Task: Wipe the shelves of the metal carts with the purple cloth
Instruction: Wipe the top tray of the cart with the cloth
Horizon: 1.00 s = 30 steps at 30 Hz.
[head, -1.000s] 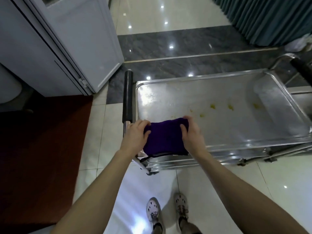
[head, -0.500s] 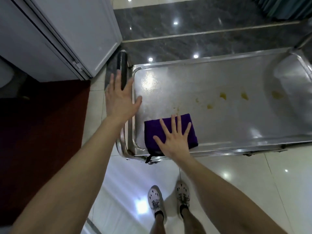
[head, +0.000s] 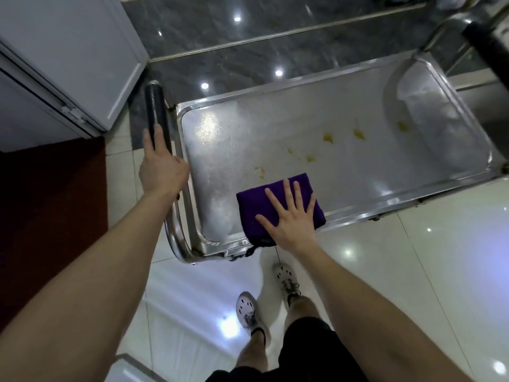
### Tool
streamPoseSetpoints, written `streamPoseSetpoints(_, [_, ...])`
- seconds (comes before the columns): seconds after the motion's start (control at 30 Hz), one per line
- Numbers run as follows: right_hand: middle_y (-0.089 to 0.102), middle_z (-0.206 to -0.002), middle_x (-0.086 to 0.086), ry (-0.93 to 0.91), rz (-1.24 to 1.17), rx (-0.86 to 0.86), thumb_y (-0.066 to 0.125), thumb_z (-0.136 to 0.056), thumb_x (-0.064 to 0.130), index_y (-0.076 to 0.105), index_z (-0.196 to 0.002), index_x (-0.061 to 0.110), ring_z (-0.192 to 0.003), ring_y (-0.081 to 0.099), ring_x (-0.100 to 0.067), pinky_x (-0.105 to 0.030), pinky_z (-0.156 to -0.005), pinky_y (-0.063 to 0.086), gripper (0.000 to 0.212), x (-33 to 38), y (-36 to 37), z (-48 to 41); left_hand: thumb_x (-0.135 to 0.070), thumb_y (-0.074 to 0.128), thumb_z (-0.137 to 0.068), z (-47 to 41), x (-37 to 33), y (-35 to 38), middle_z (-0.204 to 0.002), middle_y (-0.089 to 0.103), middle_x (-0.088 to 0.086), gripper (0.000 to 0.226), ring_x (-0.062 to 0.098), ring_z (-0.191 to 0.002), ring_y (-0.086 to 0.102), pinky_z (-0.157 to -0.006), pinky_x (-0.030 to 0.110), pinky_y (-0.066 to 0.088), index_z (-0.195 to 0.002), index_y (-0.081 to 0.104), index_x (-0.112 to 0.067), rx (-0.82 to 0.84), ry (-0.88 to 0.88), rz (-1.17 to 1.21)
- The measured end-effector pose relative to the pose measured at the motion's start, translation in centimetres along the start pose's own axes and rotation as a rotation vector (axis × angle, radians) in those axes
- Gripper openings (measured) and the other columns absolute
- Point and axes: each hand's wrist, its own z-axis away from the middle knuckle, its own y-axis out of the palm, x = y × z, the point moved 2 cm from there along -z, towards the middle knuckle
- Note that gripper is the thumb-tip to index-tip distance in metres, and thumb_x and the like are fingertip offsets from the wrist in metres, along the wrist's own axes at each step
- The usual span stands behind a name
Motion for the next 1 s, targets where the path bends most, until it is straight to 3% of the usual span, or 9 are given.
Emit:
streamPoseSetpoints(0.1, [-0.035,-0.174,-0.004,0.001,0.006,0.032,0.012,-0.096,0.092,-0.014,-0.168,0.049,-0.159,-0.037,-0.028,-0.071,-0.125,-0.013,0.087,-1.6,-1.0,-1.7,-0.026,0.06,-0.098,-0.5,0.5,-0.3,-0.178,0.021,0.005,0.083,0.048,-0.118,0.066,-0.092,0.054,0.056,-0.171,0.021,-0.029,-0.005,0.025,-0.039])
streamPoseSetpoints(0.27, [-0.032,-0.176,-0.005,-0.022,-0.012,0.028,0.015,-0.091,0.098,-0.009,-0.17,0.047,-0.16,-0.034,-0.029,-0.072,-0.124,-0.012,0.097,-3.2,-4.0,-8.4,-0.022,0.06,-0.101,-0.1,0.9,0.3,-0.178,0.018,0.001,0.082,0.043,-0.128,0.062,-0.104,0.055,0.056,-0.171,0.021,-0.033,-0.016,0.0,0.089])
streamPoseSetpoints(0.4, [-0.022,-0.179,-0.008,-0.023,-0.026,-0.008,0.013,-0.086,0.102,-0.001,-0.172,0.044,-0.163,-0.028,-0.032,-0.073,-0.124,-0.013,0.104,-2.5,-6.7,-16.6,-0.023,0.058,-0.103,0.3,1.0,0.3,-0.179,0.017,-0.002,0.082,0.042,-0.128,0.064,-0.099,0.057,0.06,-0.171,0.015,-0.042,-0.013,-0.051,0.132])
streamPoseSetpoints(0.53, [-0.015,-0.18,-0.015,-0.033,-0.036,-0.031,0.009,-0.085,0.101,0.003,-0.172,0.041,-0.164,-0.021,-0.037,-0.075,-0.122,-0.013,0.106,1.8,-8.3,-26.6,-0.022,0.06,-0.103,0.3,1.3,0.9,-0.173,0.029,-0.004,0.083,0.031,-0.133,0.06,-0.094,0.041,0.055,-0.17,0.017,-0.043,-0.076,-0.035,0.151])
streamPoseSetpoints(0.63, [-0.013,-0.178,-0.022,-0.044,-0.021,-0.059,0.008,-0.087,0.098,0.005,-0.173,0.038,-0.164,-0.017,-0.044,-0.079,-0.12,-0.01,0.105,6.0,-8.3,-30.6,-0.019,0.059,-0.102,0.2,1.3,0.9,-0.173,0.03,-0.006,0.083,0.022,-0.141,0.053,-0.102,0.033,0.046,-0.171,0.019,-0.042,-0.094,-0.061,0.165])
streamPoseSetpoints(0.83, [-0.005,-0.178,-0.025,-0.118,0.022,-0.087,0.007,-0.093,0.092,0.012,-0.173,0.035,-0.164,-0.012,-0.047,-0.081,-0.118,-0.009,0.098,9.5,-5.9,-28.0,-0.02,0.061,-0.1,-0.1,1.0,0.9,-0.172,0.034,-0.007,0.082,0.015,-0.137,0.053,-0.099,0.024,0.042,-0.17,0.023,-0.04,-0.116,-0.053,0.166])
streamPoseSetpoints(1.0, [-0.006,-0.178,-0.024,-0.185,0.009,-0.127,0.014,-0.099,0.088,0.013,-0.174,0.031,-0.164,-0.013,-0.045,-0.081,-0.12,-0.005,0.094,10.4,-1.5,-16.0,-0.028,0.062,-0.105,-0.6,0.9,0.7,-0.173,0.033,-0.001,0.076,0.026,-0.147,0.05,-0.112,0.038,0.048,-0.17,0.023,-0.038,-0.102,-0.033,0.166])
